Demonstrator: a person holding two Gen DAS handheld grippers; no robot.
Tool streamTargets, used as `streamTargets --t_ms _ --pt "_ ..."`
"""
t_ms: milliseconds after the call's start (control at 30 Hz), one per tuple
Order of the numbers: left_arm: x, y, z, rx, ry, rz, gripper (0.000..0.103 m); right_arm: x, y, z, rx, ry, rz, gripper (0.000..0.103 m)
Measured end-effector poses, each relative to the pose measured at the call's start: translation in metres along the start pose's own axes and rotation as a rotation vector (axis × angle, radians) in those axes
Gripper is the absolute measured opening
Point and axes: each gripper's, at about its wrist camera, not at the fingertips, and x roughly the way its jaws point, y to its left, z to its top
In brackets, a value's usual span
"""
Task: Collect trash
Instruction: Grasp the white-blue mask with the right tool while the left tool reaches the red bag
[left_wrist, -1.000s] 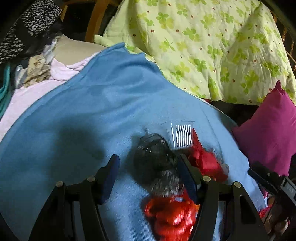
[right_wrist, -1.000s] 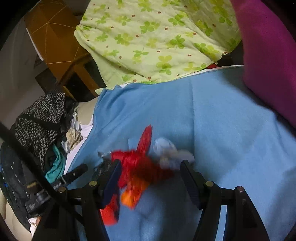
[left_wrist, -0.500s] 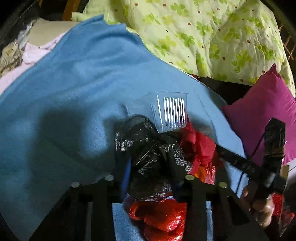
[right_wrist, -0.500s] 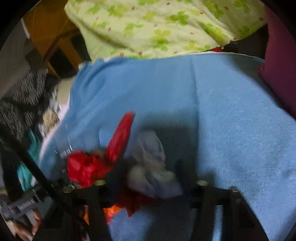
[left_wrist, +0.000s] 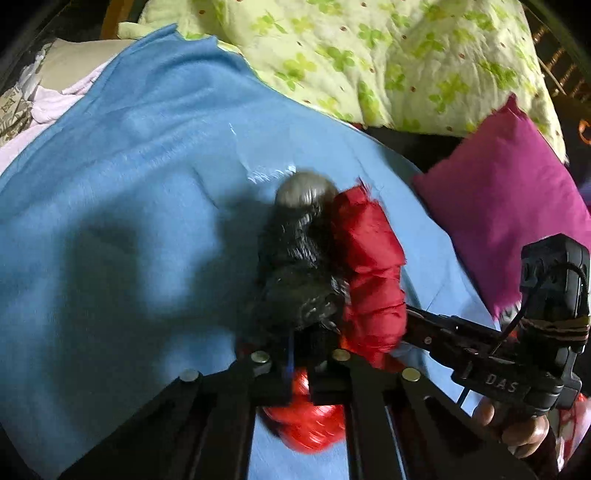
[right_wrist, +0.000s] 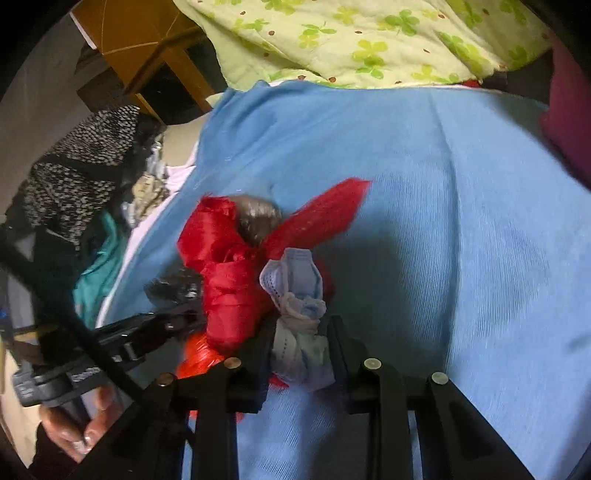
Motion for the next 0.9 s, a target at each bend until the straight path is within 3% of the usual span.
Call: streamTargets --t_ms 233,400,700,900 --pt "-0.024 -0.028 -0.048 0.061 0.064 -0.050 0.003 -0.051 0.008 -0.061 0.025 -0.021 0.039 0.030" --pt "-0.052 -0.039 -0.056 0.088 0.018 -0.060 0.003 -0.096 -0.009 -0.101 0.080 -0.108 -0.027 0.030" --pt "-0.090 -0.017 -0.047 0.044 -0.120 0.020 0.003 -0.145 -0.049 -0.104 0.171 -0.244 -0.090 0.030" --pt "-0.089 -0.011 -0.063 0.021 -0.115 0.066 0.003 -0.144 -0.055 -0.102 0.187 -0.223 -0.069 0.030"
